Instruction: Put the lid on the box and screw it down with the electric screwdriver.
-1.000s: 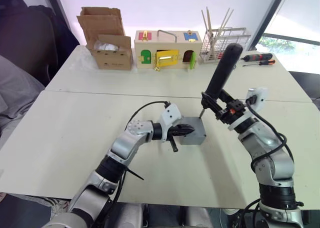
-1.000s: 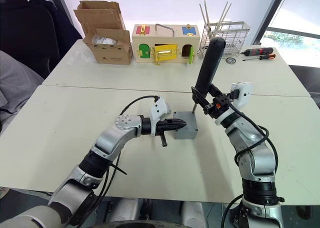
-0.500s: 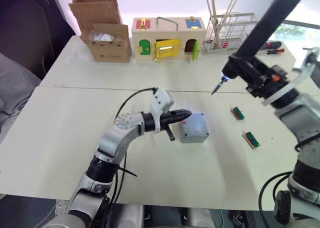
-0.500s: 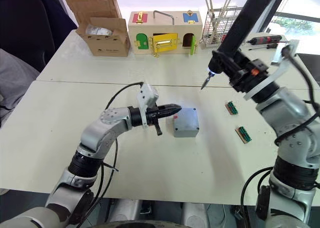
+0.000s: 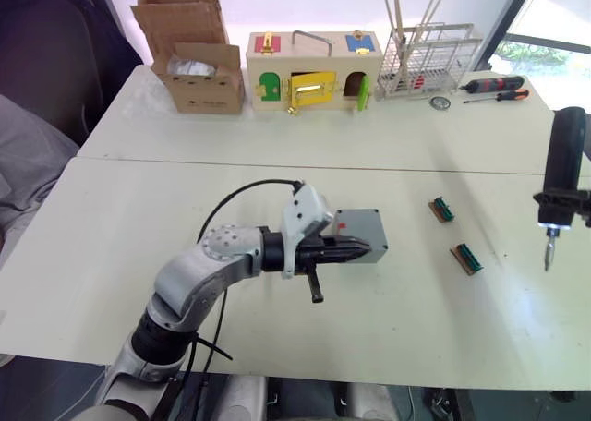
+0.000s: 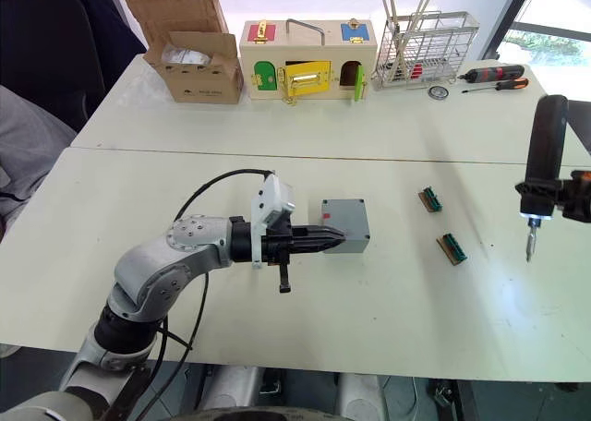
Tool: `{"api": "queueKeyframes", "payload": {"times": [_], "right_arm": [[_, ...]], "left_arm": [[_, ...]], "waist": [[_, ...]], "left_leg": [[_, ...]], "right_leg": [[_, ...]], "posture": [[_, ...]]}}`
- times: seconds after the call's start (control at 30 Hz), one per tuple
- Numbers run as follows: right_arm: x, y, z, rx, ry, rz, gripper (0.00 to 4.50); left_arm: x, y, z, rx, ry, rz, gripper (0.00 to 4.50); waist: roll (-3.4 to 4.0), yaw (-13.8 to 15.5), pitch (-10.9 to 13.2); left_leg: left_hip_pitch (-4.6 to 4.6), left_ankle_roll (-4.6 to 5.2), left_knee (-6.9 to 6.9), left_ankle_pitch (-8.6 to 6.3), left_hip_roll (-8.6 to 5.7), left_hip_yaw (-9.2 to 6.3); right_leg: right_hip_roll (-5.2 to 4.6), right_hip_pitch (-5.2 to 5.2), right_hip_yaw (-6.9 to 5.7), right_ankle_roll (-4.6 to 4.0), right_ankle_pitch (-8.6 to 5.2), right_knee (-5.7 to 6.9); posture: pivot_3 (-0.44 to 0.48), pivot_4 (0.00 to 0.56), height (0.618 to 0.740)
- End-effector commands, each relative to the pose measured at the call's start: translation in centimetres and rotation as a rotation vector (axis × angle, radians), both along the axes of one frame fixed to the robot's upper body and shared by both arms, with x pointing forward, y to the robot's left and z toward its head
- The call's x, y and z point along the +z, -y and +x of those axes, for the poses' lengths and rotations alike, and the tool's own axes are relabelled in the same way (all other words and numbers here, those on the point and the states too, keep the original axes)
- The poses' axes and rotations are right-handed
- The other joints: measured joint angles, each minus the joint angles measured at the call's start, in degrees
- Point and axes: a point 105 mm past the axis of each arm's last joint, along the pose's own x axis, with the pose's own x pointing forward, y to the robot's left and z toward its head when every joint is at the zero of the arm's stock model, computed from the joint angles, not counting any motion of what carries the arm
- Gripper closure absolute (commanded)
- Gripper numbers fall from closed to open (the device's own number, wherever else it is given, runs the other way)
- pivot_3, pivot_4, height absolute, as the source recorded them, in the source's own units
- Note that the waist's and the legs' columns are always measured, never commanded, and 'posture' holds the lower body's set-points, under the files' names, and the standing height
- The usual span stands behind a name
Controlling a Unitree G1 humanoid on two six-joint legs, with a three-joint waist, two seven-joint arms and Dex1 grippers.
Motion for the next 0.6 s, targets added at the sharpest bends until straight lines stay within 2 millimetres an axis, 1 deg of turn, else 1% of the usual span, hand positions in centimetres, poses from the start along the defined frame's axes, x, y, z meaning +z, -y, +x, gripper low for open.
{"api": "queueKeyframes", "payload": {"times": [0.03,0.13,0.3,0.4,0.47,0.6], "right_arm": [[0.3,0.6,-0.4,0.017,-0.035,0.045,2.68],[-2.1,1.2,-0.7,0.004,-0.156,0.029,2.68],[-4.8,2.2,-0.9,-0.017,-0.285,0.045,2.68],[-5.6,1.8,-0.7,0.018,-0.325,0.094,2.68],[-6.1,2.0,-0.5,0.001,-0.34,0.118,2.68],[-7.1,1.7,-0.5,0.031,-0.387,0.121,2.68]], "left_arm": [[0.4,1.0,-0.7,-0.014,0.065,-0.003,4.4],[0.1,1.3,-0.5,0.003,0.076,0.004,4.4],[-0.2,1.2,-0.8,0.023,0.065,0.002,4.4],[-0.3,1.0,-0.6,0.052,0.062,-0.001,4.4],[-0.3,0.8,-0.5,0.067,0.058,-0.002,4.4],[-0.6,0.4,-0.2,0.105,0.045,-0.003,4.4]], "waist": [[0.0,-0.16,0.0],[0.0,-0.68,0.0],[0.22,-0.81,0.03],[0.25,-0.74,0.04],[0.24,-0.73,0.04],[0.27,-0.52,0.03]], "left_leg": [[0.02,-0.06,0.0,0.04,0.01,-0.03],[0.03,-0.05,0.0,0.17,0.01,-0.05],[0.05,0.01,0.01,0.25,-0.03,0.03],[0.05,-0.01,0.01,0.26,-0.03,0.03],[0.05,-0.04,0.01,0.28,-0.03,0.03],[0.05,-0.36,0.02,0.46,-0.05,0.04]], "right_leg": [[0.02,0.0,0.0,-0.01,0.0,0.02],[0.03,0.02,0.01,-0.08,-0.04,0.03],[-0.01,0.01,0.12,-0.13,-0.05,0.04],[0.01,-0.01,0.12,0.04,0.05,0.07],[0.01,-0.02,0.12,0.06,0.05,0.08],[-0.01,-0.02,0.13,0.11,0.08,0.1]], "posture": [[0.0,0.15,0.729],[0.0,0.15,0.729],[0.0,0.15,0.729],[0.0,0.15,0.729],[0.0,0.15,0.729],[0.0,0.15,0.729]]}}
